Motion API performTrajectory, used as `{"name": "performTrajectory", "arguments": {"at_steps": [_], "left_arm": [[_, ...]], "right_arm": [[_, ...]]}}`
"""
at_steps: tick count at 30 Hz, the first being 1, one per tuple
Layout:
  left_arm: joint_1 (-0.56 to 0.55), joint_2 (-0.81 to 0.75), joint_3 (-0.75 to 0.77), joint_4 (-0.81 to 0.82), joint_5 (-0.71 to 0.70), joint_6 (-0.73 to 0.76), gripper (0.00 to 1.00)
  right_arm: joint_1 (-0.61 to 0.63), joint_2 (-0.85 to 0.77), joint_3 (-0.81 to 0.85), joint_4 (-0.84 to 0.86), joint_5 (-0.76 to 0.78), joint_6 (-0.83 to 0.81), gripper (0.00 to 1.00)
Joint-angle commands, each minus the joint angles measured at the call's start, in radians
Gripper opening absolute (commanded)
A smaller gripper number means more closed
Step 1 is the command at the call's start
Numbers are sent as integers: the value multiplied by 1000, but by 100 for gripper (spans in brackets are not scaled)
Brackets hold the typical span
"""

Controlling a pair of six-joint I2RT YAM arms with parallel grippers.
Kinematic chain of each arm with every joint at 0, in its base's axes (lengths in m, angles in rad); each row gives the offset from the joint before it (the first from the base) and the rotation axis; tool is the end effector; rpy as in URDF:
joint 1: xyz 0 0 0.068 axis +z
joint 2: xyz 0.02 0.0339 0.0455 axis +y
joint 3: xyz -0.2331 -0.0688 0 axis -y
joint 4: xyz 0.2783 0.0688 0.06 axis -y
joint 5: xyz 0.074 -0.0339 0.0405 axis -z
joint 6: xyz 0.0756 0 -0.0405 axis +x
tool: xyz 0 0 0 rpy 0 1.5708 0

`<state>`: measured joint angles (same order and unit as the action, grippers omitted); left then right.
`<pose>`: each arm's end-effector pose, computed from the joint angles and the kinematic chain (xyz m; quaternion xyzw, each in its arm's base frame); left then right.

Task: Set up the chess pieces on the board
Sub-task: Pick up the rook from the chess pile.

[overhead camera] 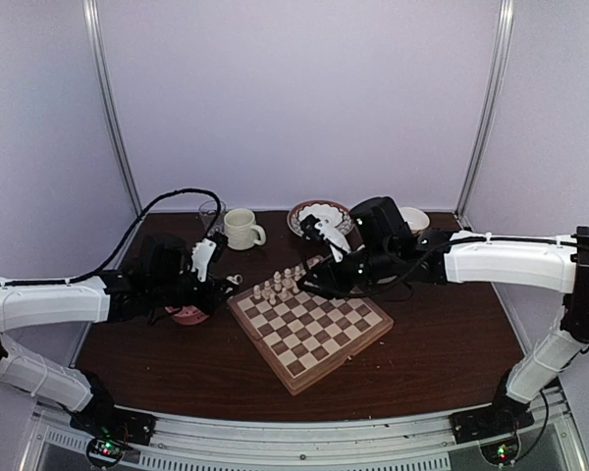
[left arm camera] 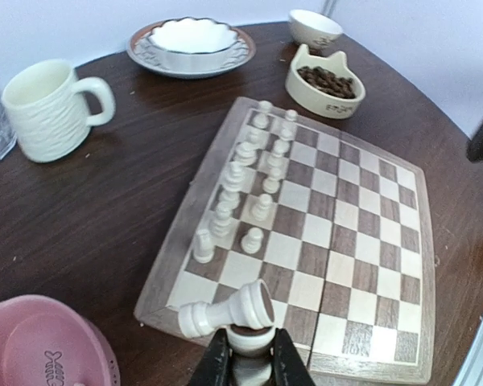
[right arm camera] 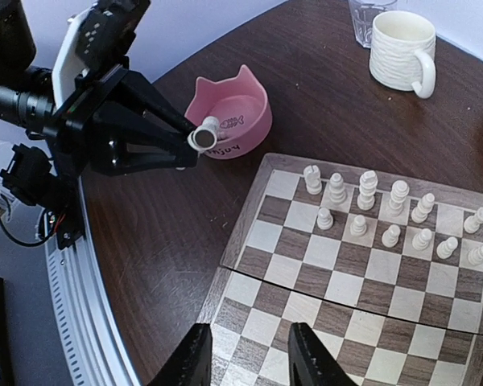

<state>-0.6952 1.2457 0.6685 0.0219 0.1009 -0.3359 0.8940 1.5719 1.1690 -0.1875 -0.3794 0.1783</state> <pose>0.2549 -0.2225 0.1541 0.1801 0.8543 -0.2777 0.4007 0.2410 0.3447 0.2124 -0.3866 0.7804 0.3792 0.3125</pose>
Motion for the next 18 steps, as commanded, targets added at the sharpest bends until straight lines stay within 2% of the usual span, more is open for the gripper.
{"name": "performTrajectory", "arguments": {"at_steps": [1, 10, 18], "left_arm": [[-88, 11, 30, 86, -30, 195, 5], [-287, 49, 45, 94, -84, 465, 3], [-501, 176, 108, 76, -321, 650, 0]], "right_arm": [[-55, 8, 27, -126, -211, 92, 37], [-100, -10, -46, -119, -420, 208, 46], [-113, 23, -22, -131, -499, 225, 50]]}}
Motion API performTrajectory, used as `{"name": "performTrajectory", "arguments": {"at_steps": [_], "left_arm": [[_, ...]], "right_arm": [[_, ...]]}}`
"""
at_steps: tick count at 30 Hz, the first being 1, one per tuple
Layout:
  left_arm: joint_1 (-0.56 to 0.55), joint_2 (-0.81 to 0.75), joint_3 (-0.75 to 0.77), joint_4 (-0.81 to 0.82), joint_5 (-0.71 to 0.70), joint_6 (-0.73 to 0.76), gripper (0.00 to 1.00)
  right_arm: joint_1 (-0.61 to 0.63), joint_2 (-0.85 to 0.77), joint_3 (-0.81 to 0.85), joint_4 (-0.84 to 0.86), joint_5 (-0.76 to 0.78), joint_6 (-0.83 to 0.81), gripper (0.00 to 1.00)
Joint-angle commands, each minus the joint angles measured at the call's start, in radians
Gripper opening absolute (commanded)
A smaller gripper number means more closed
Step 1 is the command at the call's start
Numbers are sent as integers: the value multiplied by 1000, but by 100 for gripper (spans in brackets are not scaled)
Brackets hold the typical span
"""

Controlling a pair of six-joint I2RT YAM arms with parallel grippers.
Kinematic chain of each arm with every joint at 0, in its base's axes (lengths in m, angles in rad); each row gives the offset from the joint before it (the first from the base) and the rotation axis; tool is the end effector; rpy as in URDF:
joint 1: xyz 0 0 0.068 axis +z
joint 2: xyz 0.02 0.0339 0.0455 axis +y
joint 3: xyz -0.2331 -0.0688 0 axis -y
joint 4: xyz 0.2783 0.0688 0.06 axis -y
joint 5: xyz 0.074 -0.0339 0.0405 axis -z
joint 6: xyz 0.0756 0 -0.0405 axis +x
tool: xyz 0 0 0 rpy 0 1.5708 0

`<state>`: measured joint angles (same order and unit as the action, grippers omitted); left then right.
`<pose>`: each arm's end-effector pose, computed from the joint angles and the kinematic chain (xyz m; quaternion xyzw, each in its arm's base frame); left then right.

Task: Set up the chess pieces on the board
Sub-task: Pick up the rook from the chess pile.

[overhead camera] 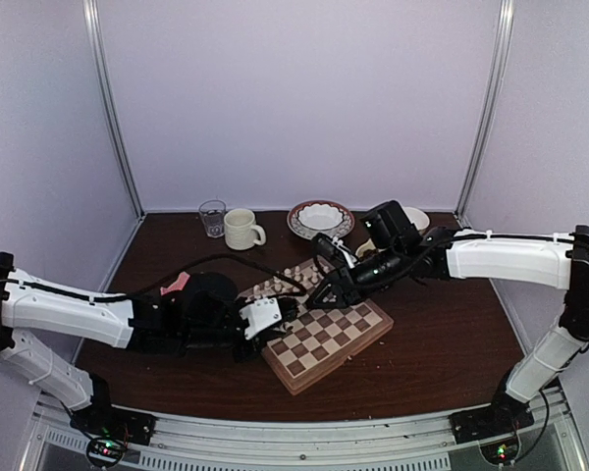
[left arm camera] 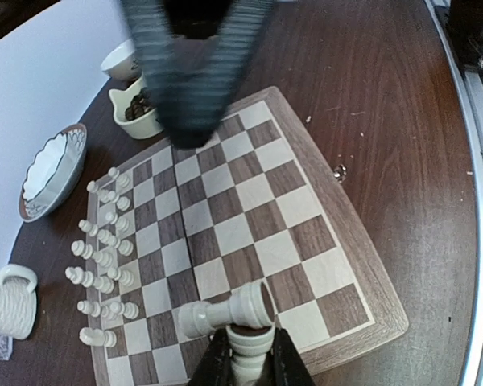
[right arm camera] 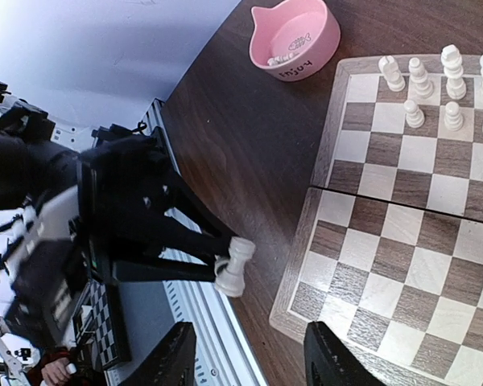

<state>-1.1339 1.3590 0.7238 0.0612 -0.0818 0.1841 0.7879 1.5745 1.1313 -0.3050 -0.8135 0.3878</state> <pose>0.1562 -0.3200 0.1435 0.5219 0.7058 -0.1865 0.4412 0.2364 0.3154 0.1958 -0.3223 0.7936 0.5054 0.1044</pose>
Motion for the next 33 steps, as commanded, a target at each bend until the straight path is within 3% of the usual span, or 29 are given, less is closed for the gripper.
{"name": "performTrajectory", "arguments": {"at_steps": [1, 9, 18, 33], "left_arm": [[-79, 84, 63, 33, -162, 144, 0], [-192, 239, 141, 47, -391, 246, 0], [-199, 266, 153, 38, -392, 254, 0], [-219, 292, 170, 32, -392, 264, 0]], "right_arm": [[-7, 27, 19, -21, -65, 12, 50], [-1, 107, 33, -32, -107, 6, 50], [34, 171, 48, -78, -91, -82, 52], [38, 209, 47, -20, -105, -61, 47]]}}
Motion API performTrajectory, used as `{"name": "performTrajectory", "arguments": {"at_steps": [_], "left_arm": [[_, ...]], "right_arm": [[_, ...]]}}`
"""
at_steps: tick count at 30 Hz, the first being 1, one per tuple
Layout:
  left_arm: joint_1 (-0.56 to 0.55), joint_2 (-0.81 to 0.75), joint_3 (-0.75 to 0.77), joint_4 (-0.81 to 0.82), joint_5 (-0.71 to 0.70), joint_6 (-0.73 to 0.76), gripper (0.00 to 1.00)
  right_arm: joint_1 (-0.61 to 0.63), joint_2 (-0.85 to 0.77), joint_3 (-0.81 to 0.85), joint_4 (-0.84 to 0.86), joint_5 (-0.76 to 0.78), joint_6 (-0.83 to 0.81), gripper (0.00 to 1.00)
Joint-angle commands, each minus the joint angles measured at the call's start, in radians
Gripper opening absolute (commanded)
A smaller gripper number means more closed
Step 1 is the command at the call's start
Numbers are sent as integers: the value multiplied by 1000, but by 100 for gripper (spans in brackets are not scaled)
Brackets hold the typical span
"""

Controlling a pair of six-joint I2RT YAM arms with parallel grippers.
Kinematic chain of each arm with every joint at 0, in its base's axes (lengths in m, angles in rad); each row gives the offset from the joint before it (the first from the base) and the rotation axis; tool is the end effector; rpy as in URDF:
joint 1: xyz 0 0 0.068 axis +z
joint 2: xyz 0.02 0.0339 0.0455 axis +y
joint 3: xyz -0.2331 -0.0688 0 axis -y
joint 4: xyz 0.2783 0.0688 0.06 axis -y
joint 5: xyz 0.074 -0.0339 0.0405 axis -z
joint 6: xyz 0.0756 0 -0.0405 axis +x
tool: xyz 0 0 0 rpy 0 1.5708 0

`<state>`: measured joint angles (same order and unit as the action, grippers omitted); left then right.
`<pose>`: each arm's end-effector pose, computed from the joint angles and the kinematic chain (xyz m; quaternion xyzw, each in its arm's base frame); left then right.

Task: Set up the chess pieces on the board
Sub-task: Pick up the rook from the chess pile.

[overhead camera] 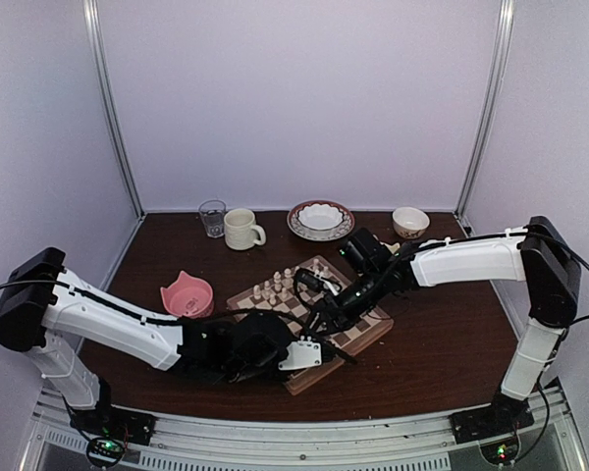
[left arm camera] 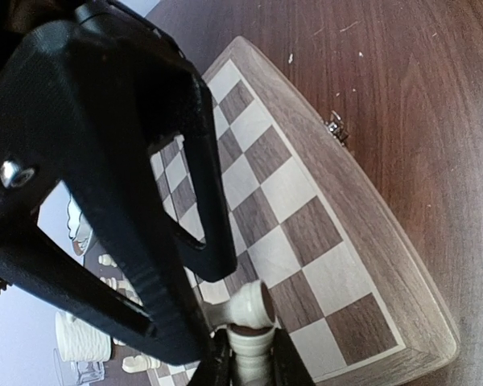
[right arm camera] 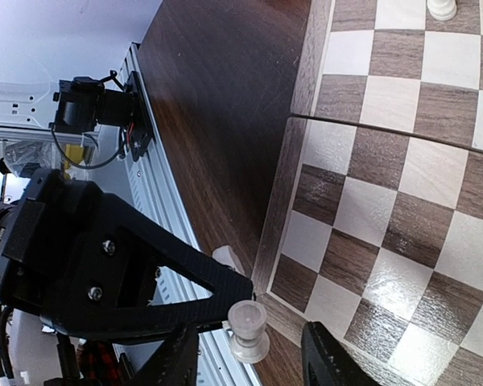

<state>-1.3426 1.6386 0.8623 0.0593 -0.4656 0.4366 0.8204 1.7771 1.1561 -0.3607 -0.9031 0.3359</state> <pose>0.1197 -0.3655 0.1009 0.6279 0.6319 0.0125 0.4542 0.2267 0.3302 0.1281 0.3295 -0.8055 -0.4924 0.0094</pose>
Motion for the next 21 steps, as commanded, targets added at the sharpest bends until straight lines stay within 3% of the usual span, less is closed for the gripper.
{"name": "performTrajectory", "arguments": {"at_steps": [1, 7, 21], "left_arm": [[-12, 14, 33, 34, -12, 13, 0], [-25, 23, 42, 29, -19, 20, 0], [-30, 40, 50, 28, -32, 16, 0]], "right_arm": [[5, 10, 23, 38, -15, -9, 46], [5, 32, 30, 45, -17, -6, 41], [2, 12, 19, 46, -12, -21, 15]]}}
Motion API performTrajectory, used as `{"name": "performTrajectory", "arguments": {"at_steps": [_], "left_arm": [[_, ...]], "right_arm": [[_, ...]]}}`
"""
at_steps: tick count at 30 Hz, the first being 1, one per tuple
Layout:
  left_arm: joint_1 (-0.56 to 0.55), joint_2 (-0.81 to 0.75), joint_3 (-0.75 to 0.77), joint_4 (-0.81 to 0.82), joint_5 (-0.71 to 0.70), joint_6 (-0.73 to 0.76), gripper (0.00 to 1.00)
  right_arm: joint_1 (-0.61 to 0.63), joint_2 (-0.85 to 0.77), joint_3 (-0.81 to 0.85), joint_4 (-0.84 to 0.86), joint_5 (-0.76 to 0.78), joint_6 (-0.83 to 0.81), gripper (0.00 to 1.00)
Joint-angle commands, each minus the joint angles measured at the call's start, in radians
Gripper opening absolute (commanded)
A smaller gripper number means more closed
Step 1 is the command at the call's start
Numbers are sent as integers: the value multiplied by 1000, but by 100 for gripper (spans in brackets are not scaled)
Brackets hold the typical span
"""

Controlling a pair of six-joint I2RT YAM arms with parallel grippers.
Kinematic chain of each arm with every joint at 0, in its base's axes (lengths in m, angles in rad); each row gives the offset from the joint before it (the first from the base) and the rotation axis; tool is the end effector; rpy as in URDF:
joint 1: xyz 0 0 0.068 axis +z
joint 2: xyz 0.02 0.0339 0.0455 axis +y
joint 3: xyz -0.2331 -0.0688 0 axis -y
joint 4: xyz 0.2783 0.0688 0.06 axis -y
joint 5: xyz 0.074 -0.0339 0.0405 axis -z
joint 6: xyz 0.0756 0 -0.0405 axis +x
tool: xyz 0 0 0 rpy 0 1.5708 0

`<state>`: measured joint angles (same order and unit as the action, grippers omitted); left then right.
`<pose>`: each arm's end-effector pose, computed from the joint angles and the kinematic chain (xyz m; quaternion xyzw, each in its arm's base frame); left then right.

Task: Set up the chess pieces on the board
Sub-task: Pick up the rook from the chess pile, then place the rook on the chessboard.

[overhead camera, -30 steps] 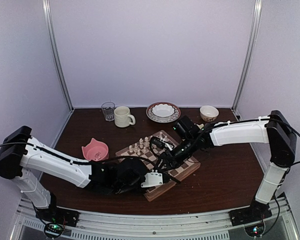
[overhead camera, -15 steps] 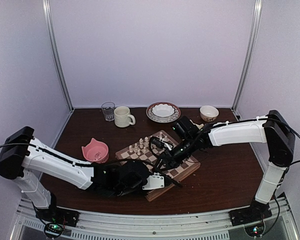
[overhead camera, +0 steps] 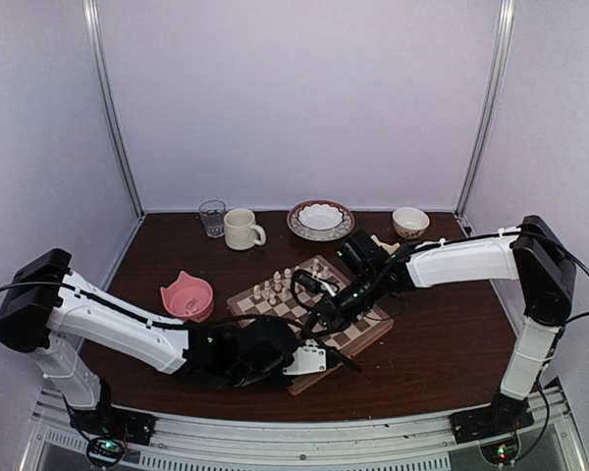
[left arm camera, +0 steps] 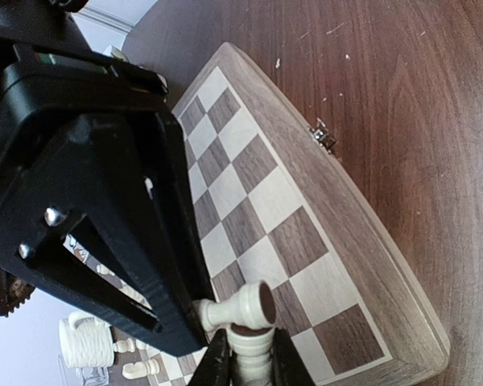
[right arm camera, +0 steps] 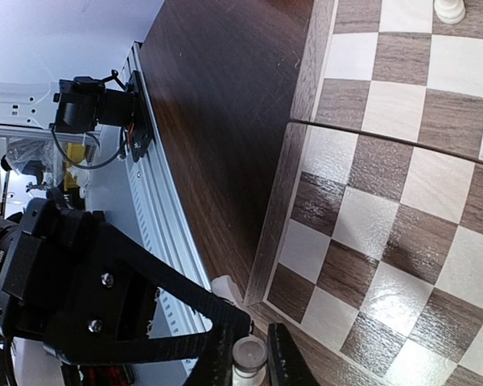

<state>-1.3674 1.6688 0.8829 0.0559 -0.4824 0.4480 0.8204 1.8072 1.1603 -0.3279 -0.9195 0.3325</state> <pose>0.1125 -0.3719 0.0970 0.6386 0.6225 0.0196 0.4519 0.2289 0.3336 0.1211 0.3333 -0.7998 -0.4990 0.0106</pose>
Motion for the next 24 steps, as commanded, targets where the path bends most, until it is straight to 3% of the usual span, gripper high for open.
{"name": "performTrajectory", "arguments": {"at_steps": [1, 7, 13, 19, 24], "left_arm": [[-4, 9, 30, 31, -15, 5, 0], [-4, 4, 39, 9, -11, -14, 0], [1, -72, -16, 72, -53, -34, 0], [111, -182, -6, 6, -28, -210, 0], [189, -281, -46, 15, -10, -333, 0]], "right_arm": [[-1, -26, 10, 20, 10, -16, 14], [-43, -94, -46, 84, 69, -7, 13], [-93, -226, -150, 154, 304, -41, 12], [-92, -355, -319, 389, 496, -49, 13], [-43, -334, -394, 565, 556, -41, 12]]}}
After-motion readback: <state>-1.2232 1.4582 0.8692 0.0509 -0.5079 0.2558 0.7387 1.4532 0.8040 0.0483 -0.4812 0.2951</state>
